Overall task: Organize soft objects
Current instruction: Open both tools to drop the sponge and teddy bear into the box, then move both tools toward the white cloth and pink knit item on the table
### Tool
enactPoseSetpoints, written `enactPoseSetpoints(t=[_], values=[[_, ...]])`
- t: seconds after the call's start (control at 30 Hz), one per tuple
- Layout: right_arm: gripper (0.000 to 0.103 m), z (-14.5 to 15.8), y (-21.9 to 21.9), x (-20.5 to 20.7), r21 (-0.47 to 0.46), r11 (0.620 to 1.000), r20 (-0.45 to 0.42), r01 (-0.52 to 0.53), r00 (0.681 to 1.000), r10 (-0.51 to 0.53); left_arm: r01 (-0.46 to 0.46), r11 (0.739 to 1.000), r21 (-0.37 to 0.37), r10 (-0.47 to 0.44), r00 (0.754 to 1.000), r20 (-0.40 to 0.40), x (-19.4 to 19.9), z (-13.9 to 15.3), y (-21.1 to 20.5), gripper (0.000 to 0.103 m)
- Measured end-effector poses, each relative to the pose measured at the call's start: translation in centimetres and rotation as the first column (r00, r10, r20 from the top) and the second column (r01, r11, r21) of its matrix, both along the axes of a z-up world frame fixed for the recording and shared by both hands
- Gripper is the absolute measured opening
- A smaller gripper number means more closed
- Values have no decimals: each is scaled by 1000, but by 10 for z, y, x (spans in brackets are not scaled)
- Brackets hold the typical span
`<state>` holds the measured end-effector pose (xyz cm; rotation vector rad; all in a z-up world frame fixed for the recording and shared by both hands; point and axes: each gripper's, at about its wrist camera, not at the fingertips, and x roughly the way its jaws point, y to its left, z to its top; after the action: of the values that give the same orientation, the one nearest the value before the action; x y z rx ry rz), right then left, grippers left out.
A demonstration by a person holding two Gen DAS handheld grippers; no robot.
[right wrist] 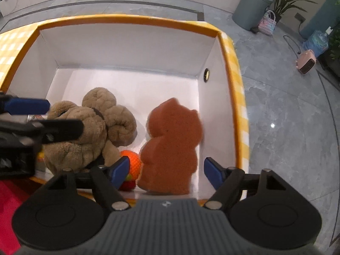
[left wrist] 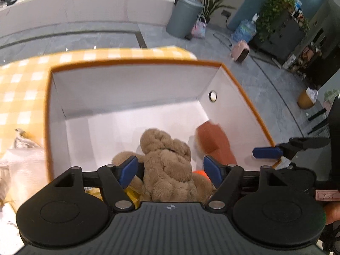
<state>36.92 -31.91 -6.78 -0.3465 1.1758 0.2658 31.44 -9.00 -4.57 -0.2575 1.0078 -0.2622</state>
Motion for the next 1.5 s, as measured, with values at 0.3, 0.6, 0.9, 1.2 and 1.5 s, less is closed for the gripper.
enactPoseSetpoints(t=[0.3,0.6,0.9,1.2,1.5], values=[[80,26,2,-19,-5,1000,34,31,999,-30,22,1000,-16,-22,999,46,-22,33,9,83],[80,62,17,-79,120,993,128,16,991,-31,29,1000,3,-29,989,147,-71,61,23,83],[81,76,40,-161,257,966,246,-1,967,-64,31,999,-27,-24,971,236,-129,71,43,83],[83,59,70,-235,432,902,306,9,939,-156,-2,997,-82,28,947,319,-182,60,76,83],[83,44,108,-284,437,899,401,-9,897,-186,-59,995,-86,84,940,331,-216,36,115,83]])
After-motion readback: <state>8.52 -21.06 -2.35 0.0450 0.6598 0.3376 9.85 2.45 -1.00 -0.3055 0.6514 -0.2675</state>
